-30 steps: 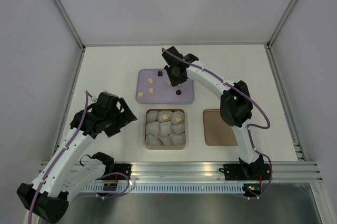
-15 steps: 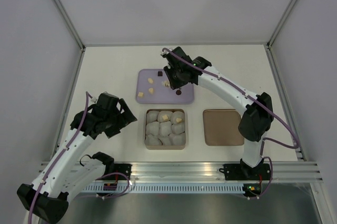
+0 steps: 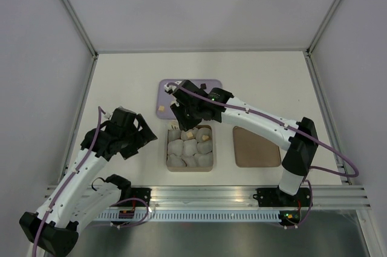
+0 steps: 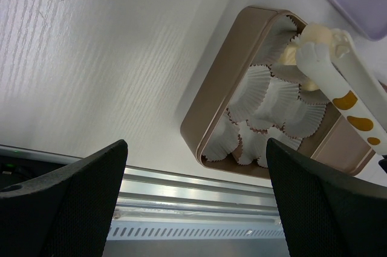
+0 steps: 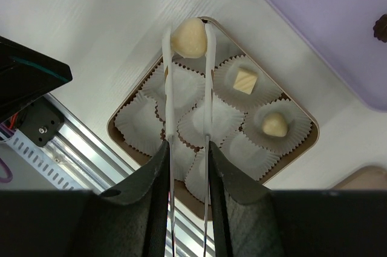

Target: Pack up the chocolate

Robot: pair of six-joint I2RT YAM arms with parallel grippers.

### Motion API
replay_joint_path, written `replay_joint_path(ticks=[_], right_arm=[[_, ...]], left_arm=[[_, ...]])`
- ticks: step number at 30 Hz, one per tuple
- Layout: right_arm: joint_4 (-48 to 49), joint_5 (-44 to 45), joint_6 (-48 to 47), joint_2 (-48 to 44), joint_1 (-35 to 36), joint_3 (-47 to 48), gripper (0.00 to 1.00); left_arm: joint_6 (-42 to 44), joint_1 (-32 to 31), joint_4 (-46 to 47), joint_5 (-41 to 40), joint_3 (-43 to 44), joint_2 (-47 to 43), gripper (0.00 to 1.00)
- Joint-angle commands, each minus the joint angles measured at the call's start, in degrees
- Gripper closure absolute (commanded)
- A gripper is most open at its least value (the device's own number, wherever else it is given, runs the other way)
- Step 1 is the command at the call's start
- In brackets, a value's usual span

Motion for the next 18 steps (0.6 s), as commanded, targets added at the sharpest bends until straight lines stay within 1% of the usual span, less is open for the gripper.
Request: replay_joint_path(ticks=[1, 5, 11, 15, 18], right_arm=[[1.7, 0.2, 1.3, -0.2, 0.8, -1.6, 0.83], [1.5, 2.1, 0.4, 2.0, 0.8, -0.7, 0.83], [1.9, 0.9, 0.3, 3.1, 0.9, -1.2, 0.83], [2.6, 1.3, -0.2, 2.4, 1.1, -4.1, 0.83], [2.2, 1.1, -0.1, 2.8, 1.3, -4.6, 0.83]], left_arm=[[-1.3, 0.2, 0.8, -0.1, -0.1, -0.5, 0.00], [-1.2, 0.2, 0.9, -0.1, -0.1, -0.4, 0.01], [-1.1, 0.2, 0.8, -0.2, 0.1, -0.4, 0.00], [-0.8, 0.2, 0.7, -0.2, -0.1, -0.5, 0.01], [-0.6, 0.2, 0.7, -0.1, -0.4, -0.4, 0.01]])
